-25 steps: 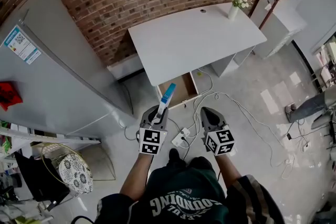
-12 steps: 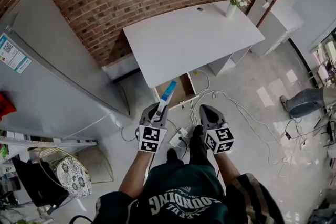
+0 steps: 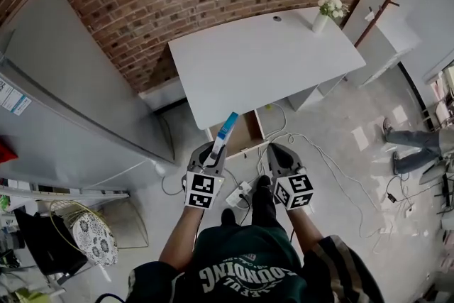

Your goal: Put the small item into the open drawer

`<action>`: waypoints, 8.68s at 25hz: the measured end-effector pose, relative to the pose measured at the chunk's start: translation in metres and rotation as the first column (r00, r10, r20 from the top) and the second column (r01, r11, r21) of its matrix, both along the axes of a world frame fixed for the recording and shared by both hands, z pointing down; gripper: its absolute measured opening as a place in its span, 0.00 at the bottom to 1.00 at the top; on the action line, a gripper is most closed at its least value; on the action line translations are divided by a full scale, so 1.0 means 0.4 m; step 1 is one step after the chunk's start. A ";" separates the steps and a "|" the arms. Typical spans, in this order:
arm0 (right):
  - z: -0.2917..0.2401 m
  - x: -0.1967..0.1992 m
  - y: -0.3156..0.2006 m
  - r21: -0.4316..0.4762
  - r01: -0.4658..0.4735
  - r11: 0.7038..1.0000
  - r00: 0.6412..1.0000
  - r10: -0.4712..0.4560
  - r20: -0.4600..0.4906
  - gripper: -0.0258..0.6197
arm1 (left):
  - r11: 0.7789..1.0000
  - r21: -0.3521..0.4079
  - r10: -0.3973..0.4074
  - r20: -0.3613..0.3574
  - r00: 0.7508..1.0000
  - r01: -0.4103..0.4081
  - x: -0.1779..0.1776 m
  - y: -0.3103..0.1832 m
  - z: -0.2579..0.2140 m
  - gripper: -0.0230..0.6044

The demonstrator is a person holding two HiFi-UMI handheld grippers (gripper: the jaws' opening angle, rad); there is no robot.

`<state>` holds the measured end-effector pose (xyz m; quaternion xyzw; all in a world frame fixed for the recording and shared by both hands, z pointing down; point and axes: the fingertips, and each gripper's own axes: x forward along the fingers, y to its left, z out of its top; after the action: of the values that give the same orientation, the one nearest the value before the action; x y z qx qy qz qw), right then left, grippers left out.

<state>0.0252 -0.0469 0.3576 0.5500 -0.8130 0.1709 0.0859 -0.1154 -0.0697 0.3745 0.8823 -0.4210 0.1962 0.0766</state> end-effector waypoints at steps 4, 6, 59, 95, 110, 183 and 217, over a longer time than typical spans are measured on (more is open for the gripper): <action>0.001 0.033 -0.055 0.000 0.032 0.999 0.999 -0.032 -0.008 0.08 | 1.000 -0.006 -0.014 0.001 1.000 0.014 0.035 -0.042 0.009 0.18; 0.003 0.053 -0.077 -0.005 0.044 0.999 0.999 -0.044 -0.007 0.08 | 1.000 -0.014 -0.025 0.002 1.000 0.025 0.053 -0.060 0.013 0.18; 0.425 0.253 -0.218 -0.231 0.088 0.969 0.995 -0.073 0.073 0.08 | 0.962 -0.257 0.165 0.292 0.942 -0.089 0.277 -0.183 0.558 0.18; 0.748 0.259 -0.205 -0.308 0.147 0.940 0.989 -0.129 0.076 0.08 | 0.876 -0.448 0.417 0.524 0.743 -0.177 0.266 -0.283 1.073 0.18; 0.814 0.240 -0.177 -0.362 0.149 0.920 0.988 -0.124 0.092 0.08 | 0.756 -0.620 0.608 0.545 0.577 -0.211 0.216 -0.253 1.234 0.18; 0.796 0.224 -0.162 -0.407 0.153 0.901 0.988 -0.129 0.084 0.08 | 0.800 -0.565 0.566 0.596 0.569 -0.203 0.169 -0.304 1.162 0.29; 0.207 0.131 -0.170 -0.159 0.100 0.982 0.995 -0.096 0.029 0.08 | 0.973 -0.229 0.039 0.304 0.952 0.033 0.093 -0.184 0.307 0.06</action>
<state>0.0775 -0.1148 0.4403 0.4988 -0.8235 0.2372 0.1295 -0.0781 -0.1435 0.4971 0.8267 -0.4009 0.3786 0.1121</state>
